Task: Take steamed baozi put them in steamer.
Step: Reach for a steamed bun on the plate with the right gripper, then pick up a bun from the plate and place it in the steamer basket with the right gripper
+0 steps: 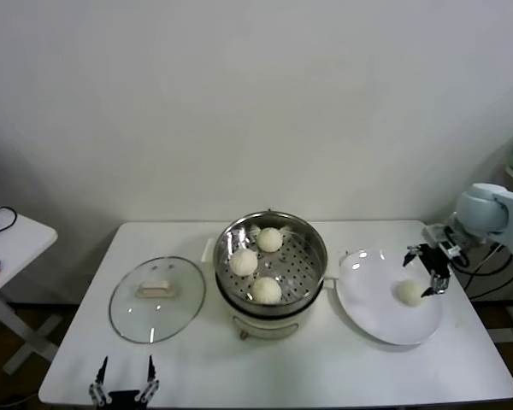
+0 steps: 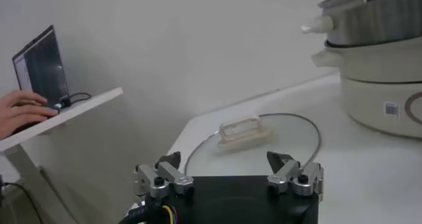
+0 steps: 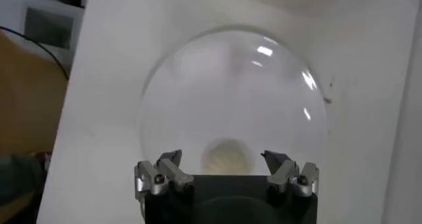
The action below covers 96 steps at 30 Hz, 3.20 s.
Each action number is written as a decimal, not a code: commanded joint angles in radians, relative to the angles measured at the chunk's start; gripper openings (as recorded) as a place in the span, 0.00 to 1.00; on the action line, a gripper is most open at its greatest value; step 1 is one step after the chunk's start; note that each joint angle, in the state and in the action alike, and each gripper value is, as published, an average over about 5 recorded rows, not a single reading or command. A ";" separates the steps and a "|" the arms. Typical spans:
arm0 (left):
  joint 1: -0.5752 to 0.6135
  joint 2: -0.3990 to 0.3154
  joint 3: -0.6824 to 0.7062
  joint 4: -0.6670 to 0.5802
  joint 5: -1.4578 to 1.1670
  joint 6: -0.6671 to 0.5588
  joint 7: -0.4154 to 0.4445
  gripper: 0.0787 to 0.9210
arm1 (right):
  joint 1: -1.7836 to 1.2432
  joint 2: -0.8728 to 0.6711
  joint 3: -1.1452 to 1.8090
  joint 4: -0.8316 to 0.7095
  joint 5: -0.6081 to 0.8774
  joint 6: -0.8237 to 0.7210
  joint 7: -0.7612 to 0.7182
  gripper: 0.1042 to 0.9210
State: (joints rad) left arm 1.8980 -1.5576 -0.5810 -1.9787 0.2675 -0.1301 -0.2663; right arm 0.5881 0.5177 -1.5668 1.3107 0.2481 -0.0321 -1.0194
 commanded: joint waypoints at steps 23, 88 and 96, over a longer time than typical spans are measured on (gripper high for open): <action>-0.003 -0.007 -0.011 0.013 0.007 0.001 0.006 0.88 | -0.457 0.102 0.428 -0.301 -0.151 -0.014 0.075 0.88; -0.007 0.011 -0.018 -0.003 -0.021 0.017 0.008 0.88 | 0.010 0.427 0.030 0.229 0.332 -0.456 0.305 0.57; -0.009 0.005 -0.018 -0.002 -0.022 0.016 0.008 0.88 | -0.034 0.431 0.057 0.188 0.314 -0.453 0.312 0.57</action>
State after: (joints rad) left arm 1.8884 -1.5500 -0.5977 -1.9822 0.2470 -0.1140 -0.2586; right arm 0.6909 0.9245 -1.5528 1.5547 0.6246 -0.4656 -0.7336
